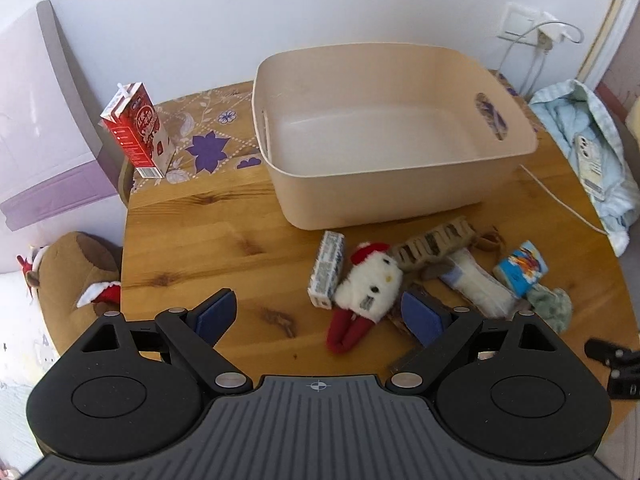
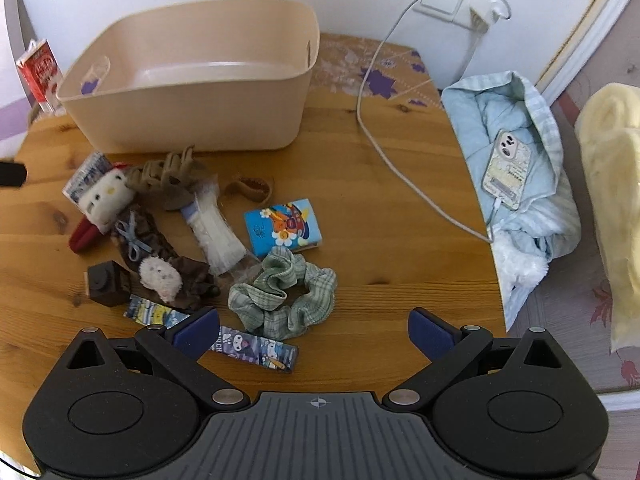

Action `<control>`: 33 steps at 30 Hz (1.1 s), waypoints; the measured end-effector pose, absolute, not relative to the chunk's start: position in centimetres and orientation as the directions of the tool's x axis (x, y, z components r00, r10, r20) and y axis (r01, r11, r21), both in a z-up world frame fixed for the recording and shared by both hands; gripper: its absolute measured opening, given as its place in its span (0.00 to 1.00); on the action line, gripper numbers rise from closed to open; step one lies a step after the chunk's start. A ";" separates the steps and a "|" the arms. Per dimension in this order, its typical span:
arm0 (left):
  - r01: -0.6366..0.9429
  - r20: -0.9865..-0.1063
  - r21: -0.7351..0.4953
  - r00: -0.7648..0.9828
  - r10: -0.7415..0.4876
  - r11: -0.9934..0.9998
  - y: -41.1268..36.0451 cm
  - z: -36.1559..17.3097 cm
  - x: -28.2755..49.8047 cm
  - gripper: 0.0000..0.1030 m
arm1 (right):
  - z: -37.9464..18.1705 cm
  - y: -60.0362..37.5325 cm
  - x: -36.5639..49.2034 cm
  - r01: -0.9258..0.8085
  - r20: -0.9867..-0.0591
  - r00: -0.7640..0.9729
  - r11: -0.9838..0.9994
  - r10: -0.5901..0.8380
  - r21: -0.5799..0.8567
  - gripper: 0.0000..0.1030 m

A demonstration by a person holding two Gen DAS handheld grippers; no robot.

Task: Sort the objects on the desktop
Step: 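Grasp the blue-and-white tissue pack with left tool while right grasps green scrunchie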

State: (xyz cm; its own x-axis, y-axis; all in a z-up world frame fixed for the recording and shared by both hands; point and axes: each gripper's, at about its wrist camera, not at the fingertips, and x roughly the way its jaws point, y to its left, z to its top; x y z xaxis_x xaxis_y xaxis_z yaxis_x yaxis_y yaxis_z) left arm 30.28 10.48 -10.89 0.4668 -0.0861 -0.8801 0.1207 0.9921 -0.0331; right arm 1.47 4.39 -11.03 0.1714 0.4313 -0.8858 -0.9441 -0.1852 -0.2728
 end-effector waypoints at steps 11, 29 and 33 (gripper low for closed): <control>0.151 -0.907 -0.026 0.412 -0.087 0.988 10.6 -16.7 35.9 0.89 | -14.9 8.2 1.9 -0.945 -0.913 0.167 -0.205 0.371 -0.256 0.99; 0.209 -0.949 -0.033 0.302 -0.096 0.977 10.2 -22.5 39.8 0.62 | -19.1 11.0 2.9 -0.964 -0.963 0.099 -0.216 0.250 -0.155 0.91; 0.216 -0.946 -0.024 0.309 -0.092 0.976 10.1 -23.0 39.9 0.63 | -19.4 11.2 3.7 -0.967 -0.968 0.078 -0.217 0.241 -0.132 0.88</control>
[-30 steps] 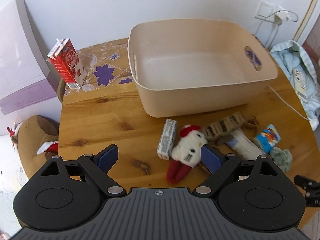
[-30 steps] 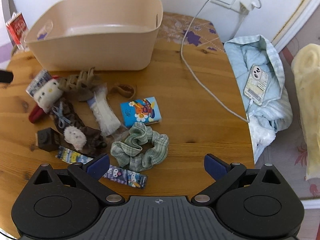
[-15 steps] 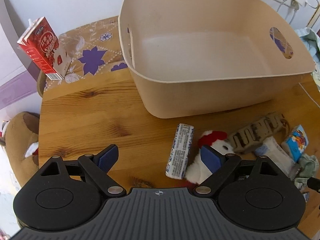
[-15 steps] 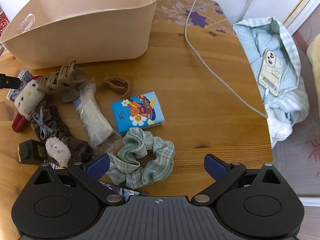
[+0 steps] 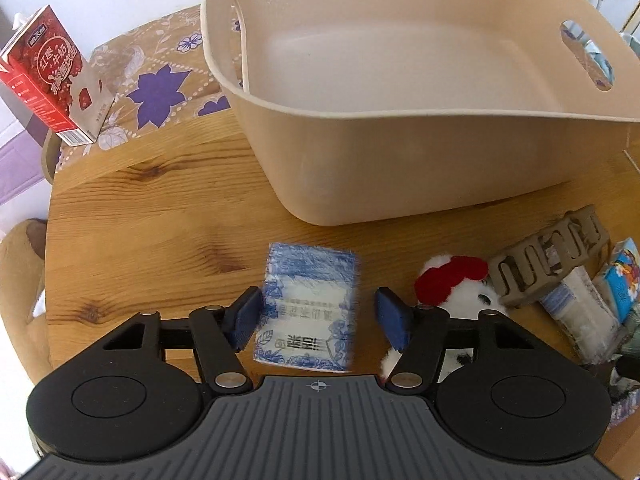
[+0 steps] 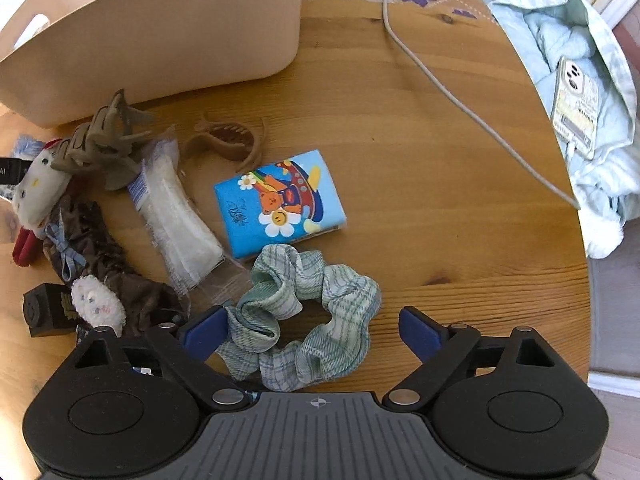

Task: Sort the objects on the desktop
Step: 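Grasp the blue-and-white tissue pack with left tool while right grasps green scrunchie, then carry both items over the beige basket and open both tools to drop them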

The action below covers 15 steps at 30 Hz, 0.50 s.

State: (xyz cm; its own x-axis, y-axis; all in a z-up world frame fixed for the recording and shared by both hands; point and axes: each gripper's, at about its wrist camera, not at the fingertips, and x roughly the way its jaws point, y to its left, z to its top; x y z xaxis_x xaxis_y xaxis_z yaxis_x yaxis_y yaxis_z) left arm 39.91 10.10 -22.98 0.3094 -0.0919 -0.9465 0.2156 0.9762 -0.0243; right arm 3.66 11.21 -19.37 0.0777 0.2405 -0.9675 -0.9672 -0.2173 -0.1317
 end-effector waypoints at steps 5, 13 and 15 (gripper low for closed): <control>0.214 -0.944 -0.045 0.311 -0.112 0.976 10.4 -23.1 40.2 0.62 | -19.8 11.2 5.2 -0.975 -0.974 0.059 -0.198 0.220 -0.104 0.75; 0.227 -0.939 -0.050 0.322 -0.123 0.973 10.5 -22.9 40.1 0.46 | -19.2 10.3 6.2 -0.969 -0.960 0.025 -0.230 0.277 -0.092 0.45; 0.231 -0.939 -0.046 0.321 -0.121 0.972 10.5 -22.8 39.9 0.46 | -19.0 10.1 6.5 -0.964 -0.958 0.010 -0.252 0.286 -0.085 0.34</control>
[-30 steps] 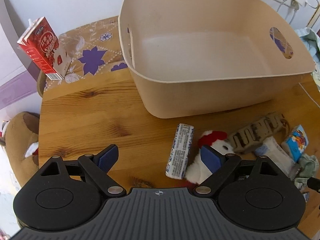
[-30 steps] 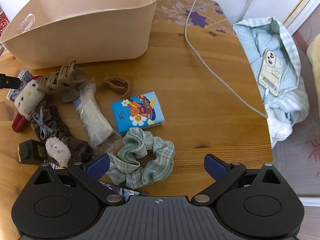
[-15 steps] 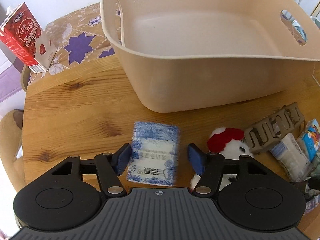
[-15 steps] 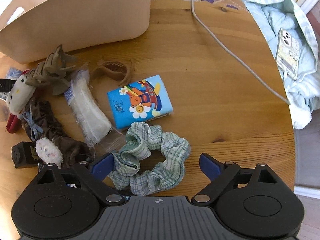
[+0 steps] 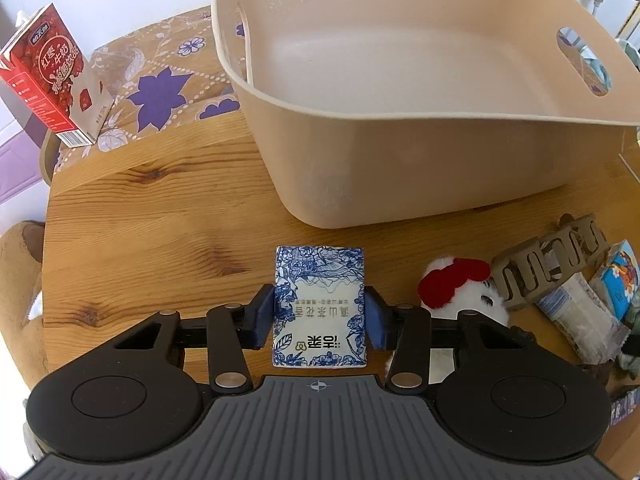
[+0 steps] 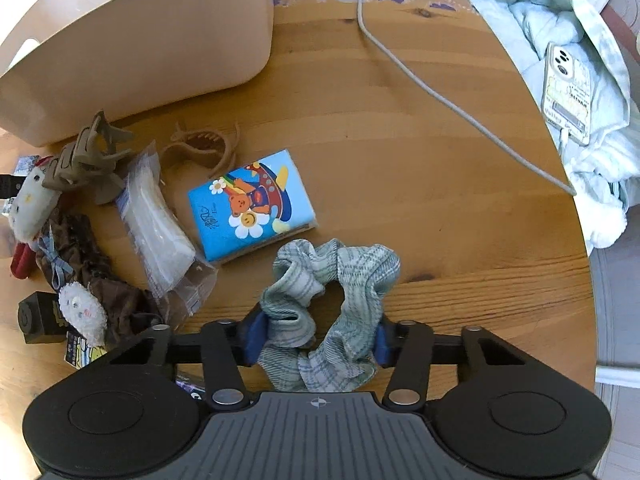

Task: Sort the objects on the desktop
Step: 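Carry both items over the beige basket and open both tools to drop them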

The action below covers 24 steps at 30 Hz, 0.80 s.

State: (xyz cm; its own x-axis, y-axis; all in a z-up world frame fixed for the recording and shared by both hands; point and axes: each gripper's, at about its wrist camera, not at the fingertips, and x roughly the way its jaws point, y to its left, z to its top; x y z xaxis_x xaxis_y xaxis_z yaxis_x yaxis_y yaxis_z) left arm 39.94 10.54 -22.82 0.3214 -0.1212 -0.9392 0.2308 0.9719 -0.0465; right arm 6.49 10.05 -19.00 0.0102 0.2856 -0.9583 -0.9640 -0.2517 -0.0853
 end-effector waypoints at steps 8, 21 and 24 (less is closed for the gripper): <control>0.218 -0.939 -0.037 0.327 -0.109 0.975 10.6 -22.7 38.5 0.45 | -18.3 9.3 7.6 -0.936 -0.952 -0.062 -0.349 0.299 -0.049 0.17; 0.211 -0.918 -0.052 0.375 -0.130 0.976 10.8 -18.7 35.5 0.45 | -14.3 10.9 5.3 -0.886 -0.916 -0.161 -0.463 0.368 -0.031 0.16; 0.212 -0.910 -0.049 0.394 -0.131 0.976 10.8 -17.3 35.0 0.45 | -12.3 11.0 5.2 -0.869 -0.899 -0.199 -0.494 0.391 -0.023 0.16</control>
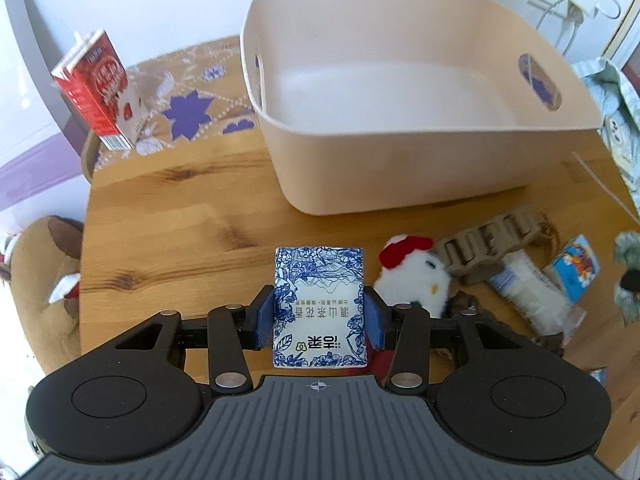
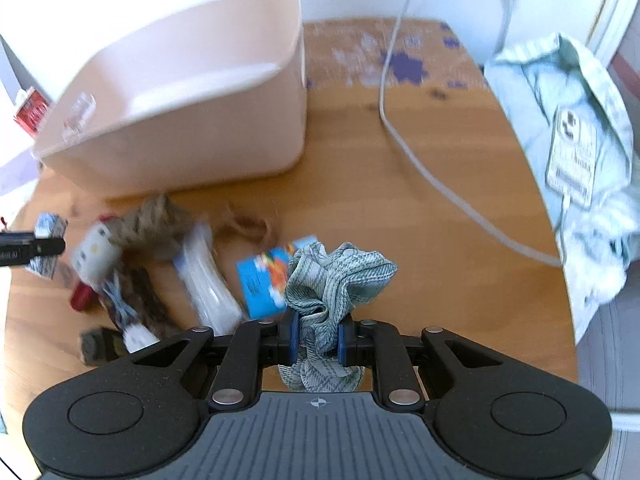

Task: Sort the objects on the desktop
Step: 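Carry both items over the beige basket and open both tools to drop them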

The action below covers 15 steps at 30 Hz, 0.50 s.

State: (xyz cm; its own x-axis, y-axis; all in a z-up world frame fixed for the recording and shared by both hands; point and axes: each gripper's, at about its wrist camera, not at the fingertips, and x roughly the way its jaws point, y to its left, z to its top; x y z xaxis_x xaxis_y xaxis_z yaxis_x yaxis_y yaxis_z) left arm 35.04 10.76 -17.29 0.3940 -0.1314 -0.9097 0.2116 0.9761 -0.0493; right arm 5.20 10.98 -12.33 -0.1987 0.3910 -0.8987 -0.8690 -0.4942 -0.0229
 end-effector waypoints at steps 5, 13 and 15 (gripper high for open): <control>0.197 -0.889 -0.064 0.434 -0.145 0.978 10.9 -14.8 34.6 0.45 | -9.2 11.5 4.4 -0.835 -0.867 -0.263 -0.550 0.422 -0.014 0.16; 0.177 -0.841 -0.063 0.521 -0.148 0.982 10.8 -10.1 34.8 0.45 | -4.7 13.1 2.7 -0.769 -0.814 -0.375 -0.639 0.443 0.006 0.16; 0.171 -0.831 -0.067 0.536 -0.150 0.983 10.7 -9.1 35.1 0.45 | -3.8 13.6 2.0 -0.747 -0.797 -0.406 -0.665 0.446 0.009 0.16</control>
